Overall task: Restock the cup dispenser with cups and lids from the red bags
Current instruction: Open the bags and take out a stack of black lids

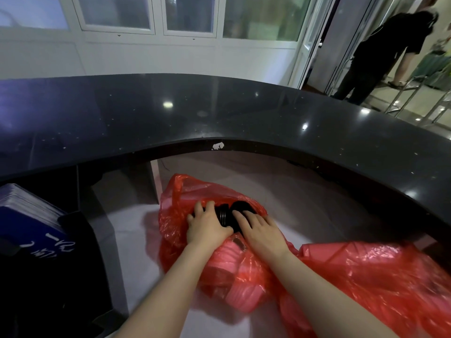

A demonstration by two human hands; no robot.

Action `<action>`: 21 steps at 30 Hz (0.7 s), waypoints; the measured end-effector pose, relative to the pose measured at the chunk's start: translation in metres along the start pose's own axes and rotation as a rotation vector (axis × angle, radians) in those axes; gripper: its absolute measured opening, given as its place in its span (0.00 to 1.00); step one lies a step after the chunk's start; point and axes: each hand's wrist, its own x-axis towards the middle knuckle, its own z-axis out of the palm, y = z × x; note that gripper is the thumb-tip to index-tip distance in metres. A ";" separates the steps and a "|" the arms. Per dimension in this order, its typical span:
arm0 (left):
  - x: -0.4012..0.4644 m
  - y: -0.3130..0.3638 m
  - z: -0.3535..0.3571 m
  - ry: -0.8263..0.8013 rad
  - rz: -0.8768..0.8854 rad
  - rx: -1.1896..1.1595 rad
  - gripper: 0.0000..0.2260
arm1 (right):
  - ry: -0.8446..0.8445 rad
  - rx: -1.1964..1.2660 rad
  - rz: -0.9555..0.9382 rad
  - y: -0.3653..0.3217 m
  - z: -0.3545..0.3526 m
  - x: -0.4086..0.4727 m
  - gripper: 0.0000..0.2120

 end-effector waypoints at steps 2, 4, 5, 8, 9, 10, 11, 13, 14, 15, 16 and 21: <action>0.002 -0.003 -0.002 -0.002 0.002 -0.017 0.36 | -0.045 0.061 0.024 0.000 -0.001 0.006 0.29; 0.004 -0.006 -0.004 -0.002 -0.012 -0.049 0.35 | -0.075 0.160 0.074 0.004 0.001 0.010 0.33; 0.005 -0.009 -0.006 0.000 -0.021 -0.073 0.35 | -0.073 0.241 0.124 0.007 0.001 0.011 0.35; 0.006 -0.015 -0.009 0.021 -0.029 -0.172 0.33 | -0.007 0.454 0.276 0.013 0.003 0.010 0.40; 0.006 -0.016 -0.009 0.033 -0.028 -0.203 0.33 | 0.007 0.496 0.294 0.014 0.004 0.010 0.41; 0.005 -0.017 -0.010 0.046 -0.027 -0.228 0.32 | 0.022 0.530 0.304 0.014 0.004 0.010 0.40; 0.004 -0.017 -0.009 0.061 -0.022 -0.246 0.32 | 0.045 0.559 0.310 0.013 0.005 0.010 0.39; 0.002 -0.015 -0.007 0.093 -0.002 -0.276 0.32 | 0.108 0.617 0.308 0.008 0.003 0.012 0.36; 0.001 -0.014 -0.006 0.109 0.009 -0.291 0.32 | 0.141 0.645 0.298 0.005 0.002 0.014 0.36; 0.000 -0.013 -0.006 0.124 0.016 -0.310 0.32 | 0.170 0.672 0.287 0.001 0.001 0.016 0.36; 0.000 -0.013 -0.006 0.133 0.019 -0.337 0.32 | 0.191 0.701 0.284 -0.002 0.001 0.018 0.36; 0.000 -0.019 -0.010 0.031 -0.028 -0.534 0.34 | 0.189 0.845 0.350 -0.011 -0.001 0.027 0.38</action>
